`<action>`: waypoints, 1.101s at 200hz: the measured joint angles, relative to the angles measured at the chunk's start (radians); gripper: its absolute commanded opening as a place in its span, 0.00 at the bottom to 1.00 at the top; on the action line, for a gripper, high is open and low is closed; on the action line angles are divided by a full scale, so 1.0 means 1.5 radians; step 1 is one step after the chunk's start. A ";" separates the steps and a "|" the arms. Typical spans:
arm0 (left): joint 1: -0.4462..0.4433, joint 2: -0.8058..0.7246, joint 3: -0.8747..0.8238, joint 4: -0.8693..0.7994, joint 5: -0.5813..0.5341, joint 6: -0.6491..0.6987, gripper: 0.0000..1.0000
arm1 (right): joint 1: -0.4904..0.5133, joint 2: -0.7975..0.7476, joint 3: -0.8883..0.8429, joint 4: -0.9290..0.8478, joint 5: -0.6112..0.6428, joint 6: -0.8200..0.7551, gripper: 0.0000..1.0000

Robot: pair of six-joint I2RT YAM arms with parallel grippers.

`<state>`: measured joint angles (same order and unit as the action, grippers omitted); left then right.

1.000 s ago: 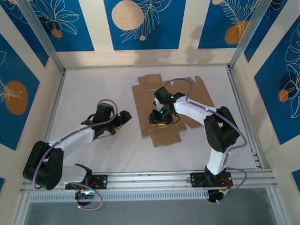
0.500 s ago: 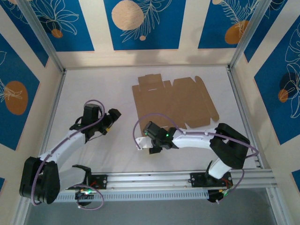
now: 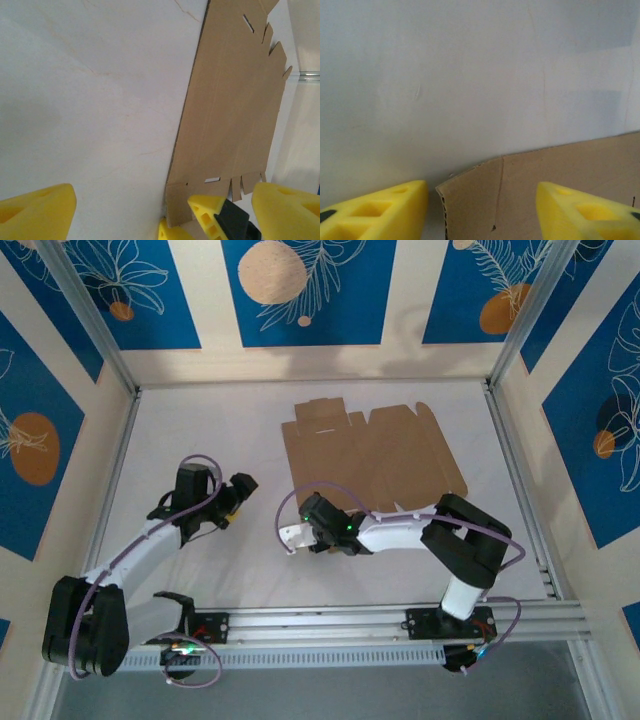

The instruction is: Fold the paper box

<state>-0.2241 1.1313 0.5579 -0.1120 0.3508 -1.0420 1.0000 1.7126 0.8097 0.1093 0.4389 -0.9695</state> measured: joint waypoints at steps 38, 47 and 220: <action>0.001 0.007 0.000 0.001 0.000 0.000 0.90 | -0.013 0.012 0.001 0.010 0.002 -0.007 0.24; 0.001 0.013 0.000 0.003 -0.001 0.000 0.90 | -0.014 0.016 0.001 0.011 0.003 -0.004 0.18; -0.062 0.594 0.177 0.637 0.170 -0.209 0.38 | 0.013 -0.042 -0.078 0.177 0.035 0.095 0.05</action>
<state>-0.3176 2.0216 0.8238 0.8433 0.6056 -1.3552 1.0191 1.6489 0.6933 0.3748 0.4911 -0.8272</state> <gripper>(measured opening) 0.458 0.074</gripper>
